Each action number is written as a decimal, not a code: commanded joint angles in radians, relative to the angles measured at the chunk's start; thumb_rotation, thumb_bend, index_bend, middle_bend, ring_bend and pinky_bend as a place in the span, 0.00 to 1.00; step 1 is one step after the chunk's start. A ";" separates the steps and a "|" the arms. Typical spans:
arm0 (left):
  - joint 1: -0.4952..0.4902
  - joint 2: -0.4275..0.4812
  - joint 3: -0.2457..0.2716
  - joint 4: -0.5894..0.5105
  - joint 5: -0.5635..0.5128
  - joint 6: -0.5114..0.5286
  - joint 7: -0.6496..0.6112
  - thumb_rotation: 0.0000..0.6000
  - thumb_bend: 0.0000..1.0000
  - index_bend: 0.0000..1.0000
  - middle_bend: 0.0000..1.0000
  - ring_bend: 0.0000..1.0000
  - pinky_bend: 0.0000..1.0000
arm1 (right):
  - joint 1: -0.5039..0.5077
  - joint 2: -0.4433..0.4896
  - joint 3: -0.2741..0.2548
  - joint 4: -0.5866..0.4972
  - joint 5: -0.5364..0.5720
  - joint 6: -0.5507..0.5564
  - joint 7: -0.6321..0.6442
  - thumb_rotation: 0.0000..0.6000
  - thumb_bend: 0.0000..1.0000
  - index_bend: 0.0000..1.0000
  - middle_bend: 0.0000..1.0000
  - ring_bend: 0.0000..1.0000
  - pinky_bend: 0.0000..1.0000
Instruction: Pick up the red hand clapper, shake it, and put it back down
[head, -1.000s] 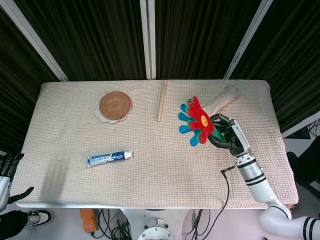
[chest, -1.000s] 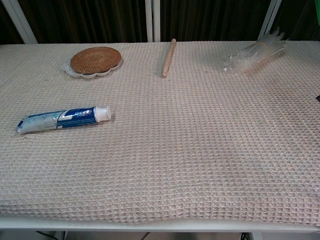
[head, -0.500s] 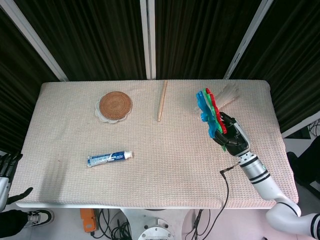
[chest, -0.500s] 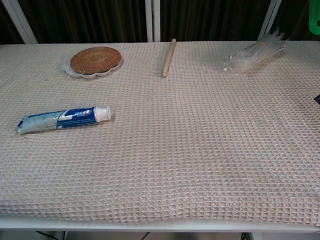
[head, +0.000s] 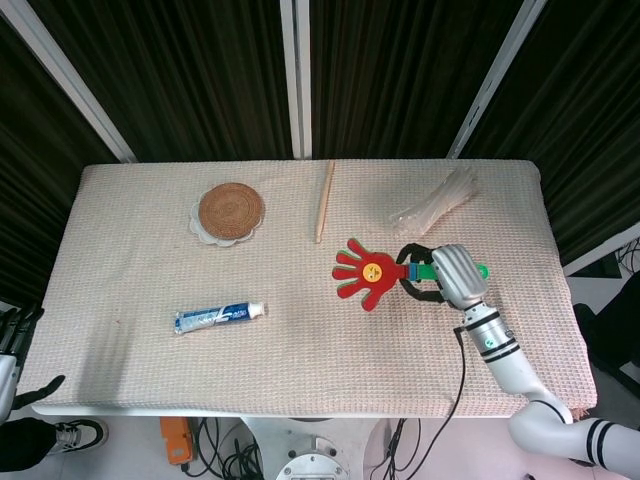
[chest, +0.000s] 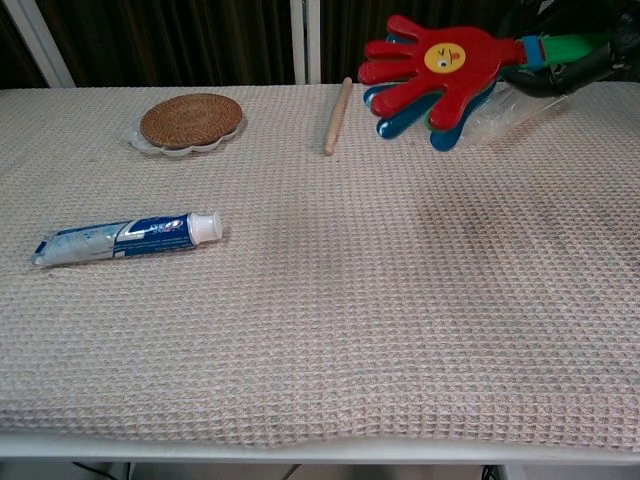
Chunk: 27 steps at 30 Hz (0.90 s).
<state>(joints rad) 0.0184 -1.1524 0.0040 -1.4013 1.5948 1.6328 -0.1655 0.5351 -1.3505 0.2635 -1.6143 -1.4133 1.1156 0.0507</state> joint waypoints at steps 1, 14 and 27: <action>0.000 -0.001 -0.001 0.002 -0.001 0.000 -0.002 1.00 0.10 0.08 0.02 0.00 0.03 | 0.006 -0.114 -0.030 0.073 0.109 0.013 -0.167 1.00 0.45 0.76 0.92 0.95 1.00; 0.003 -0.004 0.001 0.011 -0.002 0.000 -0.010 1.00 0.10 0.08 0.02 0.00 0.03 | -0.049 -0.328 -0.049 0.248 0.084 0.083 0.274 1.00 0.35 0.72 0.90 0.93 1.00; 0.005 -0.005 0.001 0.019 -0.008 -0.002 -0.021 1.00 0.10 0.08 0.02 0.00 0.03 | -0.035 -0.384 -0.088 0.374 0.098 -0.002 0.235 1.00 0.19 0.38 0.50 0.44 0.71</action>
<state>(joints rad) 0.0237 -1.1573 0.0044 -1.3825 1.5872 1.6303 -0.1862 0.4909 -1.7367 0.1933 -1.2500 -1.3070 1.1412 0.3259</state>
